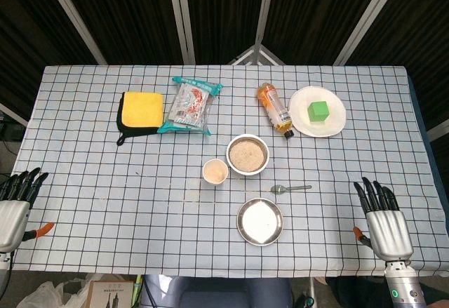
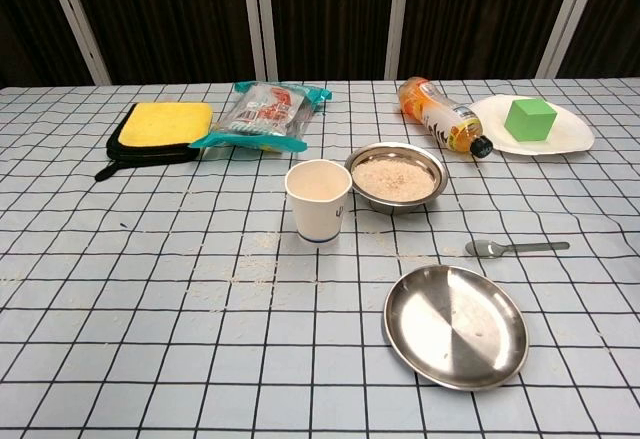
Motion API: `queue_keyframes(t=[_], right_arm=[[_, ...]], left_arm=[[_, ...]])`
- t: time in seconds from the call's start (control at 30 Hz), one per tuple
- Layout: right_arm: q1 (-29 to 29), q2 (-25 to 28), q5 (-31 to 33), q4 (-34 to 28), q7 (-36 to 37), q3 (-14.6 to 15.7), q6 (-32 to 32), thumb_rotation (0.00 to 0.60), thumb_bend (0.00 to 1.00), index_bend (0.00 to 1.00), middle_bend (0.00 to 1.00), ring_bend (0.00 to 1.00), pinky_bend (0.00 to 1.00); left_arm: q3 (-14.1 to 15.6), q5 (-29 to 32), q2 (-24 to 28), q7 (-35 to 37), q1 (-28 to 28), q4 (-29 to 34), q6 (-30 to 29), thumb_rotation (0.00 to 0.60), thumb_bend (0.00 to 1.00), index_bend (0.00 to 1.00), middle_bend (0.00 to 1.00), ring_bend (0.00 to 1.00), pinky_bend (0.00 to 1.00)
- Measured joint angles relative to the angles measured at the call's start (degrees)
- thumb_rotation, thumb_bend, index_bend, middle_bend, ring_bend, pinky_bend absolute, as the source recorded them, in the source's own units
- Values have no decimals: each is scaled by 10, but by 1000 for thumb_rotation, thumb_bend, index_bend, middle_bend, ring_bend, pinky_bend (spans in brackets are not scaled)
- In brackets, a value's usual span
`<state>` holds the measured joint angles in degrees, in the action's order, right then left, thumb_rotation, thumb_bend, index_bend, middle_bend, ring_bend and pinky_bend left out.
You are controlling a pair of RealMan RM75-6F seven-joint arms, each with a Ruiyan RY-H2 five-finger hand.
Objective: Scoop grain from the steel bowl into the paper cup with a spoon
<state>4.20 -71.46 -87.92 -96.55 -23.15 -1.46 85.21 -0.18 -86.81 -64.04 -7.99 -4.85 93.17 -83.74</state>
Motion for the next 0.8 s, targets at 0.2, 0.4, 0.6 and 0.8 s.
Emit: queue_keyframes(t=[0.2,0.4,0.6,0.8], right_arm=[[-2,-4,-4,3,2,-3,10,600,247,0,0,0,111],[-4,-6,-8,4,9,-3,14,600,247,0,5,23,201],[3,-15,-26,3,24,-8,19,600,247,49,541,659,841],[23,-30,-9,1,39,-21,-11,600,246,307,840,928,999]], left_arm=[[0,0,0,0,0,0,0,600,0,0,0,0,0],[1,-5,0,0,1,0,-3,600,0,0,0,0,0],[1,-3,-1,1,0,-2,-1,600,0,0,0,0,0],[3,-8,1,8,0,-2,-2,600,0,0,0,0,0]])
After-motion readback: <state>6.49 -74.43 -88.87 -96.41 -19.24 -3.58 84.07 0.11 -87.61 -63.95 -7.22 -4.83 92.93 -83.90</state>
